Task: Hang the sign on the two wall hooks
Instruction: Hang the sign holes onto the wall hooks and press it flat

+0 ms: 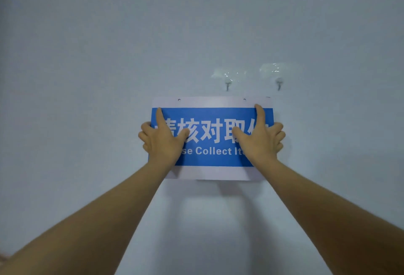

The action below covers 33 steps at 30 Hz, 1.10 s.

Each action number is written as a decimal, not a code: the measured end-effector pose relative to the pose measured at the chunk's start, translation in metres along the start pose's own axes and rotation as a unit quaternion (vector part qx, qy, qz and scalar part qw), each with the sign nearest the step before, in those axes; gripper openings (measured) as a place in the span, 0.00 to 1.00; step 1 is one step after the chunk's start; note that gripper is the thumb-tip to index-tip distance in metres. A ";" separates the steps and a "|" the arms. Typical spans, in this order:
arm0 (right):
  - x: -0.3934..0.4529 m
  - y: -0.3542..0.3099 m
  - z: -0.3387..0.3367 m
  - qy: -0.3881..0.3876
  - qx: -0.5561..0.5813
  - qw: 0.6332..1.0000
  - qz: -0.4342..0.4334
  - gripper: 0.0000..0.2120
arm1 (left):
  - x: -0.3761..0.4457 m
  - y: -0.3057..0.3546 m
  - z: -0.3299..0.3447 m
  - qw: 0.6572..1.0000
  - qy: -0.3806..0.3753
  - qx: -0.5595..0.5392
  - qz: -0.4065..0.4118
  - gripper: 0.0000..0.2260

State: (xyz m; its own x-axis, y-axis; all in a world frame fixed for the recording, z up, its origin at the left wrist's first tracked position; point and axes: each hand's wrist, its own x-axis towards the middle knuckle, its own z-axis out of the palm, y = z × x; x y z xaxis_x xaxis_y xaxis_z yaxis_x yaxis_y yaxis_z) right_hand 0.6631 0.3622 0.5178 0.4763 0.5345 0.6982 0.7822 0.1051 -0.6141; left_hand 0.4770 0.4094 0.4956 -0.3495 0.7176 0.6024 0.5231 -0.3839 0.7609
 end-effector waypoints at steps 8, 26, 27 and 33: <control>0.053 0.026 -0.016 0.058 -0.084 0.995 0.004 0.35 | 0.035 0.041 0.068 0.997 -0.050 -0.043 0.047 0.40; 0.129 0.030 -0.022 0.083 -0.175 0.981 0.020 0.32 | 0.085 0.079 0.125 0.993 -0.055 -0.040 0.092 0.39; 0.129 0.032 -0.022 0.081 -0.175 0.981 0.023 0.32 | 0.085 0.079 0.126 0.993 -0.056 -0.037 0.096 0.38; 0.128 0.039 -0.027 0.073 -0.180 0.980 0.033 0.33 | 0.079 0.079 0.132 0.993 -0.054 -0.034 0.103 0.38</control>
State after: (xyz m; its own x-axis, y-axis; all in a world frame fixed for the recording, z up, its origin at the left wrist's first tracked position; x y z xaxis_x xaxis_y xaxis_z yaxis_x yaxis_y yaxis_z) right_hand 0.7656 0.4117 0.5935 0.5622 0.4021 0.7226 0.8265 -0.2433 -0.5077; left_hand 0.5932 0.5124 0.5721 -0.1535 0.6758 0.7209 0.5196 -0.5654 0.6406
